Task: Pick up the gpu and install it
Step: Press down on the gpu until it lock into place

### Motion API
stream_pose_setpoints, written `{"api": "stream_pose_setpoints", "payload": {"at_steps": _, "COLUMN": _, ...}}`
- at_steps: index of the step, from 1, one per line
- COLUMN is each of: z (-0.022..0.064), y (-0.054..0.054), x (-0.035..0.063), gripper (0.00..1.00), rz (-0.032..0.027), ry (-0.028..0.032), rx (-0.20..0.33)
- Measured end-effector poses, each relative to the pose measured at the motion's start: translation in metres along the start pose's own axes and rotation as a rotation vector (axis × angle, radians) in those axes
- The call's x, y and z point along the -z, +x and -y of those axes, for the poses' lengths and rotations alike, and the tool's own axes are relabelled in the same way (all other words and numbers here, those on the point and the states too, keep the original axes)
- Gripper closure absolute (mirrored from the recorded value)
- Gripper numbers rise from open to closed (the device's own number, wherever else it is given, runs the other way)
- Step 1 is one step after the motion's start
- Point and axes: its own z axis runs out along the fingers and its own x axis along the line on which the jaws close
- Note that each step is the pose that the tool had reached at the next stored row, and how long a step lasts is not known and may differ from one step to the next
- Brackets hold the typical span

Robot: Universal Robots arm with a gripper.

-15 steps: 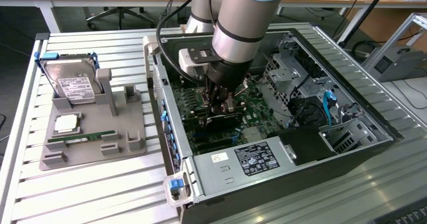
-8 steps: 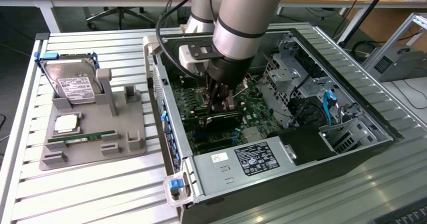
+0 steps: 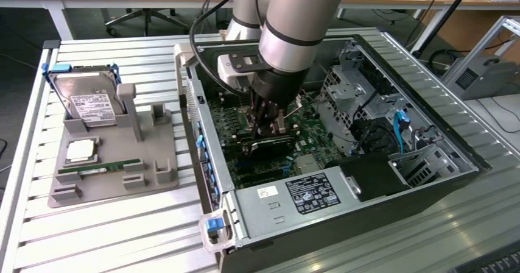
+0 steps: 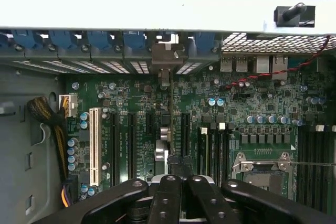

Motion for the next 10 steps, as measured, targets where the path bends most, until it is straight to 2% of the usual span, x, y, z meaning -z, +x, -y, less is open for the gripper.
{"api": "stream_pose_setpoints", "payload": {"at_steps": 4, "z": -0.0006, "y": 0.0, "x": -0.0001, "gripper": 0.89, "rz": 0.0, "ry": 0.0032, "rx": 0.0}}
{"api": "stream_pose_setpoints", "payload": {"at_steps": 10, "z": 0.0033, "y": 0.0, "x": 0.0007, "gripper": 0.89, "rz": 0.0002, "ry": 0.0035, "rx": 0.0}}
